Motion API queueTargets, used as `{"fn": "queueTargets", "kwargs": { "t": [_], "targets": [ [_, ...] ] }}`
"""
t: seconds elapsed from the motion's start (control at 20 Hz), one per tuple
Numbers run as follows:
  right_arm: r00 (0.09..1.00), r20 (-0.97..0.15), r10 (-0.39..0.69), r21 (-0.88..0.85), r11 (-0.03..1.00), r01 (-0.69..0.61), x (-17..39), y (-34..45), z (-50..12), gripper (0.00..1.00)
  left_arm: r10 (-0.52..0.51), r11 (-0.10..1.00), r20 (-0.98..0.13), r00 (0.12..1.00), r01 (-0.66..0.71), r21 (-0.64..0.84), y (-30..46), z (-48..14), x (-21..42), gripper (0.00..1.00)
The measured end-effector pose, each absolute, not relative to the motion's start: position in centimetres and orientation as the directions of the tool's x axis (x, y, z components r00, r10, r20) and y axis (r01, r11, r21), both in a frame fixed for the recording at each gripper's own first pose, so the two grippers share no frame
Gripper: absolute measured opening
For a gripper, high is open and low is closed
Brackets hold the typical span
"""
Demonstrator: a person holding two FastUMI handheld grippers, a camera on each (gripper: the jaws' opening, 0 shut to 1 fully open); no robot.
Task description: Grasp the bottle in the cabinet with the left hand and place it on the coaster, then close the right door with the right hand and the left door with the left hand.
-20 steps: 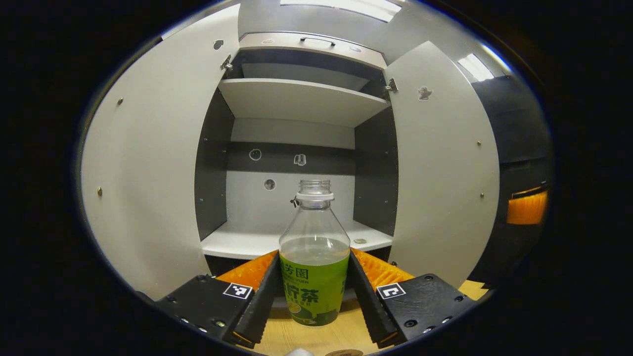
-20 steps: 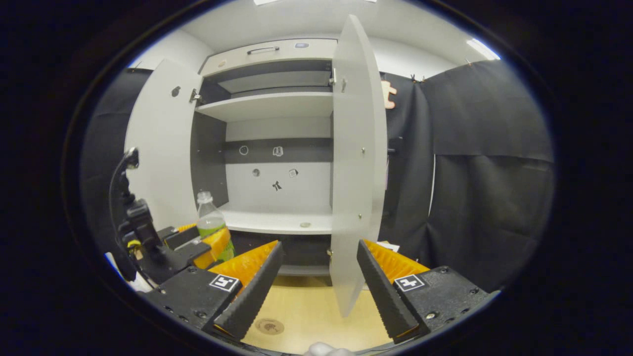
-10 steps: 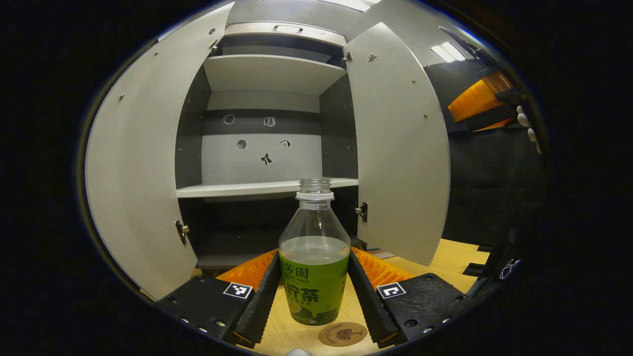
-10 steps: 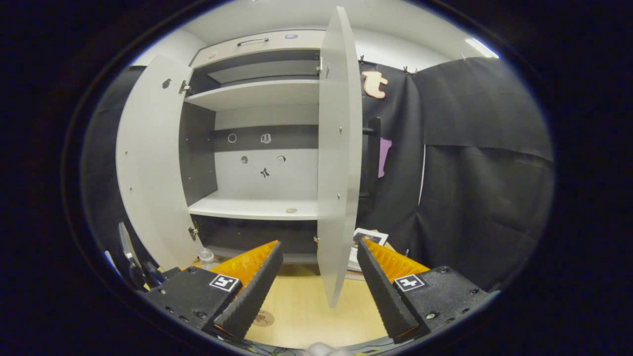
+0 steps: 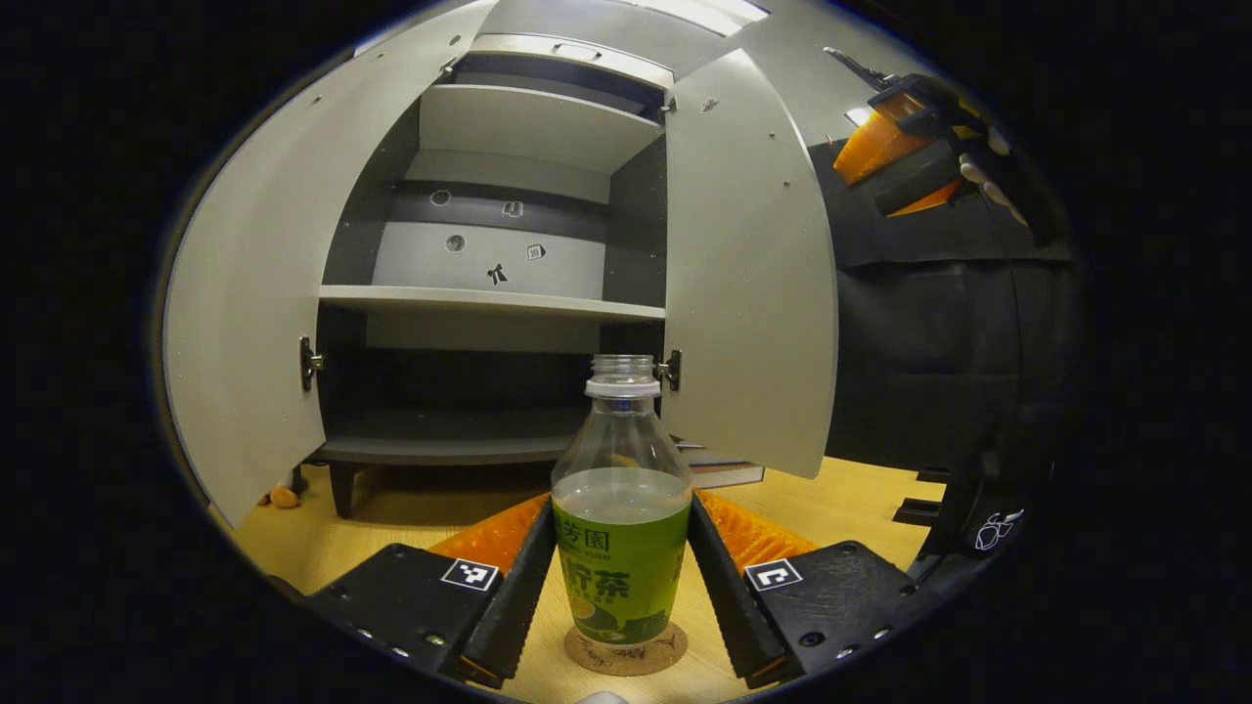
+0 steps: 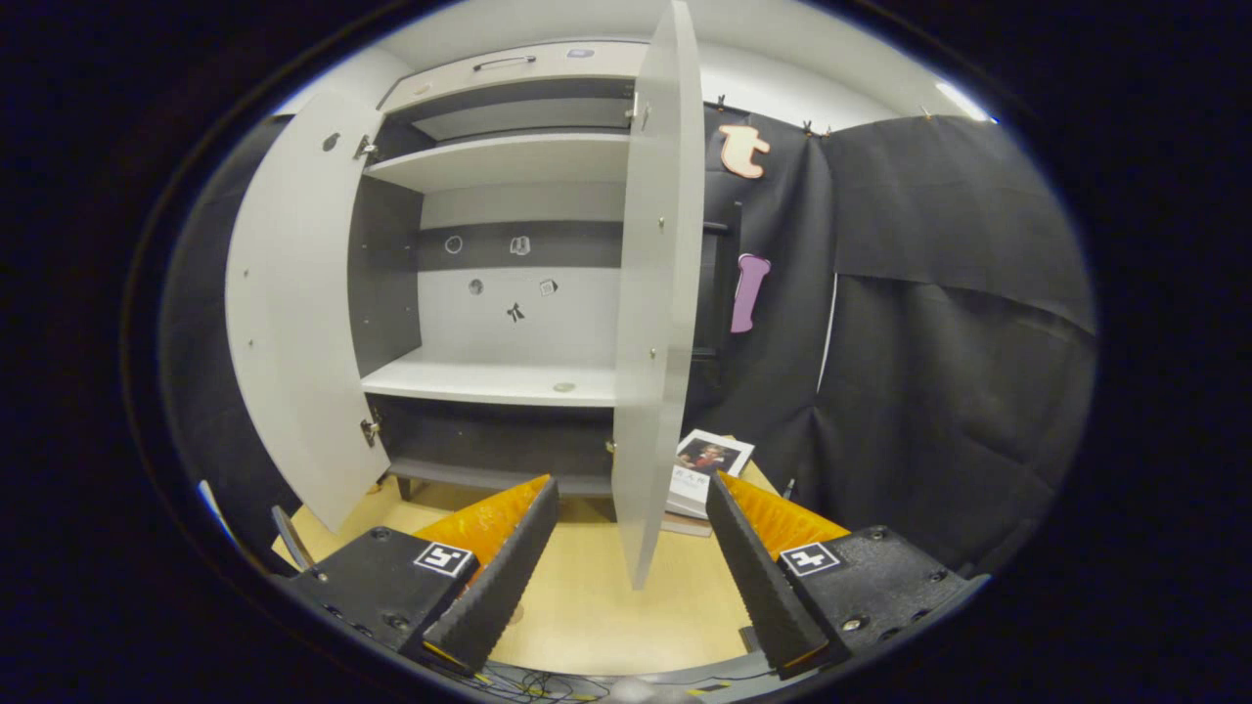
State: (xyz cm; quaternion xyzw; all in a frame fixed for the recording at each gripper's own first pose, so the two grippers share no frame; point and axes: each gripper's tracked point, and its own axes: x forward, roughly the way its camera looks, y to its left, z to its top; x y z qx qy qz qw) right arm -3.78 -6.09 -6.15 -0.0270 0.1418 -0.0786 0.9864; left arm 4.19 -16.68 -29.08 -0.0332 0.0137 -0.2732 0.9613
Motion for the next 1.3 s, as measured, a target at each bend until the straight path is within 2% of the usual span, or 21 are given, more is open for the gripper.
{"fn": "queueTargets", "kwargs": {
  "t": [0.4,0.5,0.65,0.95,1.15,1.3],
  "targets": [
    [0.937,-0.316,-0.147,-0.122,0.986,0.113,-4.1,-5.0,-6.9,0.99,-0.537,0.839,-0.002,0.843,0.535,-0.097,-17.4,-31.6,3.6,0.76],
    [0.937,-0.320,-0.141,-0.123,0.987,0.106,-4.2,-4.6,-7.1,0.99,-0.527,0.846,0.000,0.850,0.525,-0.088,-17.0,-31.1,3.5,0.80],
    [0.939,-0.316,-0.137,-0.116,0.988,0.105,-4.1,-4.3,-7.0,0.99,-0.514,0.856,0.005,0.858,0.513,-0.071,-16.4,-29.9,3.7,0.97],
    [0.947,-0.296,-0.126,-0.092,0.990,0.103,-4.4,-4.0,-6.6,0.99,-0.513,0.857,0.073,0.855,0.515,-0.014,-15.9,-24.0,3.1,0.97],
    [0.956,-0.270,-0.111,-0.059,0.993,0.099,-4.3,-4.1,-6.1,0.99,-0.499,0.862,0.156,0.853,0.506,-0.010,-15.1,-17.2,2.4,0.99],
    [0.966,-0.236,-0.106,-0.031,0.994,0.102,-4.1,-4.5,-5.3,0.99,-0.455,0.882,0.203,0.867,0.470,-0.032,-13.4,-11.8,2.4,0.96]
  ]
}}
